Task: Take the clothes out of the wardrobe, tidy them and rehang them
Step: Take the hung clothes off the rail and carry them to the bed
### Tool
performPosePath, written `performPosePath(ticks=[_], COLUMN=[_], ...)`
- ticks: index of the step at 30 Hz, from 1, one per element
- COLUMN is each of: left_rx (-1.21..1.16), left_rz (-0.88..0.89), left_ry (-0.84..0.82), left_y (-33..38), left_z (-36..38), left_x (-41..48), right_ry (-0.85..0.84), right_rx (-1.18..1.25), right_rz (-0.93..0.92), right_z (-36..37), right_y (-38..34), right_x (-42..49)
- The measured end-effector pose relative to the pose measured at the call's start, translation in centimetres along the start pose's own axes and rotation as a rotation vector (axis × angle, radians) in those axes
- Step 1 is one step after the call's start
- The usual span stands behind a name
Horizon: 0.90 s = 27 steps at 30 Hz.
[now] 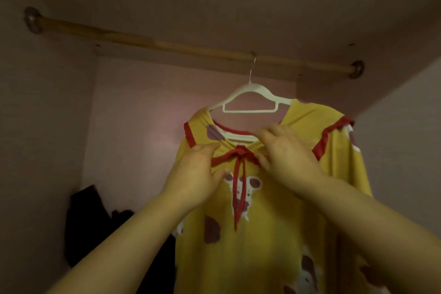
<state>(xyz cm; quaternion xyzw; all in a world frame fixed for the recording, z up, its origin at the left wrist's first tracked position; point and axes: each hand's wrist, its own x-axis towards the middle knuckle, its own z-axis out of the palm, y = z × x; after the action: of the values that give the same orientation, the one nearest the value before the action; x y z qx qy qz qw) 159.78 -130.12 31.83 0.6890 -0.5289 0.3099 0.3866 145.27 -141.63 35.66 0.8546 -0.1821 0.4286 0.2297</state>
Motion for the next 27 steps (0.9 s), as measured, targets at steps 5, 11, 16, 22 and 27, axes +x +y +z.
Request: performPosePath(ticks=[5, 11, 16, 22, 27], left_rx=[-0.022, 0.022, 0.051, 0.183, 0.347], left_rz=[0.025, 0.012, 0.007, 0.063, 0.058], left_ry=[0.093, 0.099, 0.126, 0.280, 0.425], left_y=[-1.7, -3.2, -3.2, -2.1, -1.4], left_z=[1.3, 2.5, 2.7, 0.8, -1.3], left_x=[3.2, 4.4, 5.9, 8.4, 8.8], right_ry=[0.206, 0.186, 0.193, 0.338, 0.472], right_rx=[-0.136, -0.176, -0.169, -0.019, 0.207], right_rz=[0.004, 0.124, 0.101, 0.018, -0.072], right_z=[0.5, 2.3, 4.3, 4.3, 4.4], right_y=[2.3, 4.9, 6.9, 8.0, 6.0], right_x=[4.9, 9.2, 10.0, 11.1, 11.0])
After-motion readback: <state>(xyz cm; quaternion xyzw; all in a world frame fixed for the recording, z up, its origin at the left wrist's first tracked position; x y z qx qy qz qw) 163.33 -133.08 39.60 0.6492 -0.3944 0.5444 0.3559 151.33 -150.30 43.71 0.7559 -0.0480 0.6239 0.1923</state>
